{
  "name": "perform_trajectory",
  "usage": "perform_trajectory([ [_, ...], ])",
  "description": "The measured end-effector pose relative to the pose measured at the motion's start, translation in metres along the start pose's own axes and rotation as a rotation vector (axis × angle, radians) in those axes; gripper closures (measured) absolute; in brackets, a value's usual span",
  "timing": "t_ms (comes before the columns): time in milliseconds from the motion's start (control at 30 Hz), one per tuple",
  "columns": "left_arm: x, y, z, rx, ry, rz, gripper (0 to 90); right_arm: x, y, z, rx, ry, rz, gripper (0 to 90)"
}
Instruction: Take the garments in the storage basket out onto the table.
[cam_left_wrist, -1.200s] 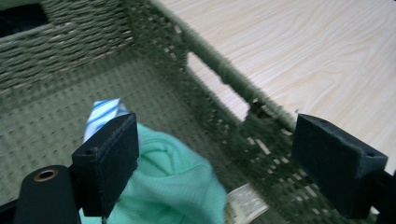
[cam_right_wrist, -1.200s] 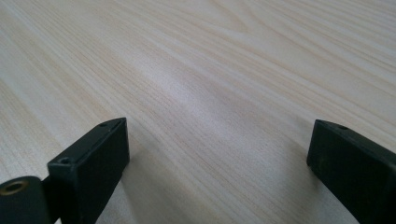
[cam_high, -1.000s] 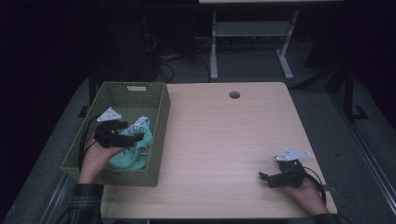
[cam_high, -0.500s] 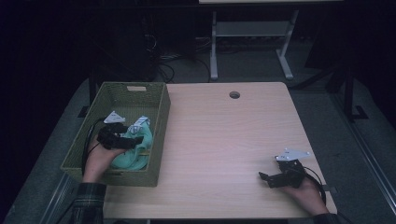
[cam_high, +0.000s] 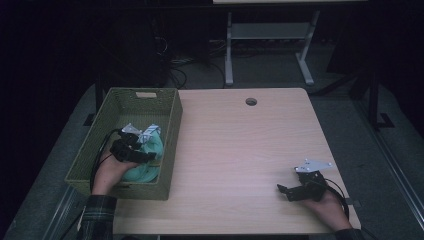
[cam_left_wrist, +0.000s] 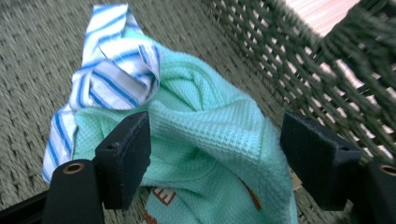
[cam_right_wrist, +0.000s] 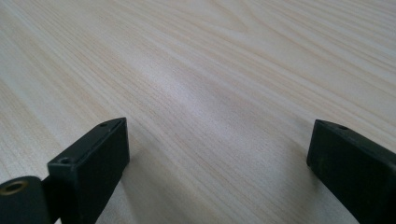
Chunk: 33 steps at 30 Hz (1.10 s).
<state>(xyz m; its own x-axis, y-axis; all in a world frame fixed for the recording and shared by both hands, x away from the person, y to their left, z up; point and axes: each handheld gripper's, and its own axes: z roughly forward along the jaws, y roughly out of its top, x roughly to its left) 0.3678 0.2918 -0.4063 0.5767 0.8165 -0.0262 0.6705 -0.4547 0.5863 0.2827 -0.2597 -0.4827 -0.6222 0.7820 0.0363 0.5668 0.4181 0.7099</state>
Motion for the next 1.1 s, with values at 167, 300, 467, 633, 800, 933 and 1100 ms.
perform_trajectory([
  [167,-0.002,0.0,0.005,0.043,-0.001,0.007,32.3,0.0,0.0,0.0,0.0,0.0,-0.001,5.2],
  [300,-0.003,0.0,0.005,0.053,-0.003,0.007,43.7,0.0,0.0,0.0,0.0,0.0,-0.001,5.3],
  [467,-0.004,0.001,0.003,0.068,0.012,0.016,64.8,0.0,0.0,0.0,0.0,0.0,0.0,5.3],
  [633,-0.003,0.002,0.0,0.079,0.026,-0.008,76.4,0.0,0.0,0.0,0.0,0.0,0.0,5.3],
  [800,-0.004,0.004,-0.005,0.043,0.044,-0.005,82.6,0.0,0.0,0.0,0.0,0.0,0.0,5.2],
  [933,-0.001,0.004,-0.011,-0.001,0.037,-0.022,83.3,0.0,0.0,0.0,0.0,0.0,0.0,5.2],
  [1100,0.004,0.004,-0.023,-0.085,0.003,-0.068,83.2,0.0,0.0,0.0,0.0,0.0,0.0,5.2],
])
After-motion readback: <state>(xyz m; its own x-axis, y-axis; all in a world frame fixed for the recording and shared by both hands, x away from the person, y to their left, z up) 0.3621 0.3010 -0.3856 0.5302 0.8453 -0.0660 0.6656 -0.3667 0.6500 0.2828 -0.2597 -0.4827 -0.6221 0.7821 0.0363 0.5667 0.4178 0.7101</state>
